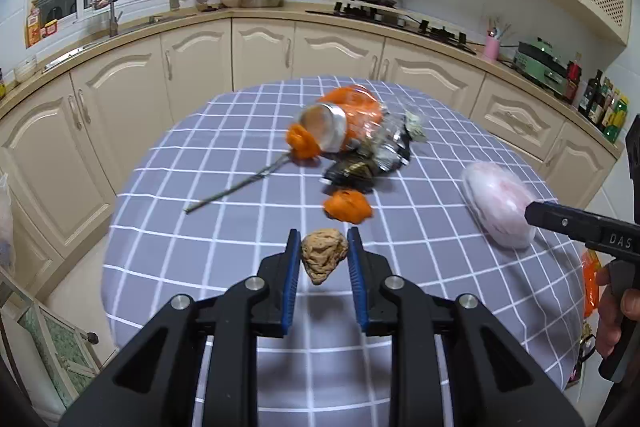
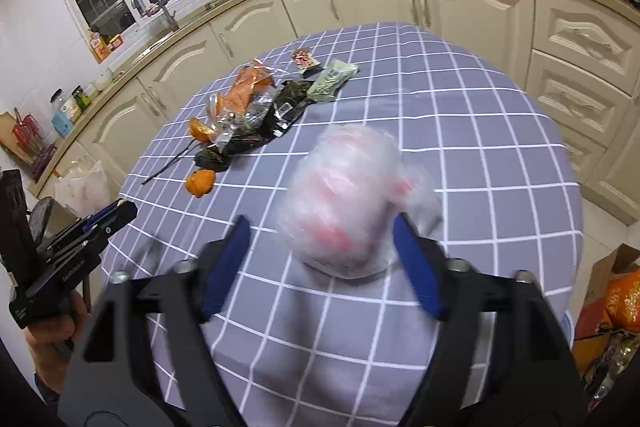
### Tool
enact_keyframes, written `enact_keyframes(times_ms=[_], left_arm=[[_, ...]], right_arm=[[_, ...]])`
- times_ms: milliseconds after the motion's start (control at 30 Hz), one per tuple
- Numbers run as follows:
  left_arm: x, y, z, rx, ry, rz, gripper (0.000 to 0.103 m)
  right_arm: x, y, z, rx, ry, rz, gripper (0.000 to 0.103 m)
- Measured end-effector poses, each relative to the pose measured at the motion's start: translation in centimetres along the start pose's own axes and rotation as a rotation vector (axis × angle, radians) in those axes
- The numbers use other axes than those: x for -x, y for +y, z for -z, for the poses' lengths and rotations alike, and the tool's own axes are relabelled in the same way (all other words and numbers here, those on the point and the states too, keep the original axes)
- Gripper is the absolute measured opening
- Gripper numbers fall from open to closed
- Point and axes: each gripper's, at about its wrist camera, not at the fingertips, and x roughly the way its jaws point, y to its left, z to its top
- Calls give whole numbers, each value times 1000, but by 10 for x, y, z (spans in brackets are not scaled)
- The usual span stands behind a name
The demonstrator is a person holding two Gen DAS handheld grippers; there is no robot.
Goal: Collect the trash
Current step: 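Grasp the walnut shell with the left tool while the right tool grasps the pink-printed plastic bag, then carry the walnut shell and plastic bag with both tools to the blue bin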
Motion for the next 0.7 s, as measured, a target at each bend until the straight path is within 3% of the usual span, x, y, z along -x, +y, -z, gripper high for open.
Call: enact_keyframes(times_ms=[100, 233, 267, 300, 433, 700], left_arm=[[-2, -6, 2, -3, 4, 13, 22], [0, -13, 1, -7, -1, 23, 22], [1, -15, 0, -8, -5, 26, 22], [4, -16, -1, -10, -11, 28, 22], [16, -23, -5, -22, -40, 36, 22], [43, -54, -23, -59, -112, 97, 22]], right_arm=[[-4, 4, -8, 1, -8, 13, 80], [-35, 12, -17, 42, 32, 77, 79], [-42, 11, -16, 38, 51, 74, 59], [-44, 9, -16, 25, 53, 53, 53], [-26, 7, -10, 27, 23, 10, 47], [51, -11, -15, -6, -119, -58, 47]])
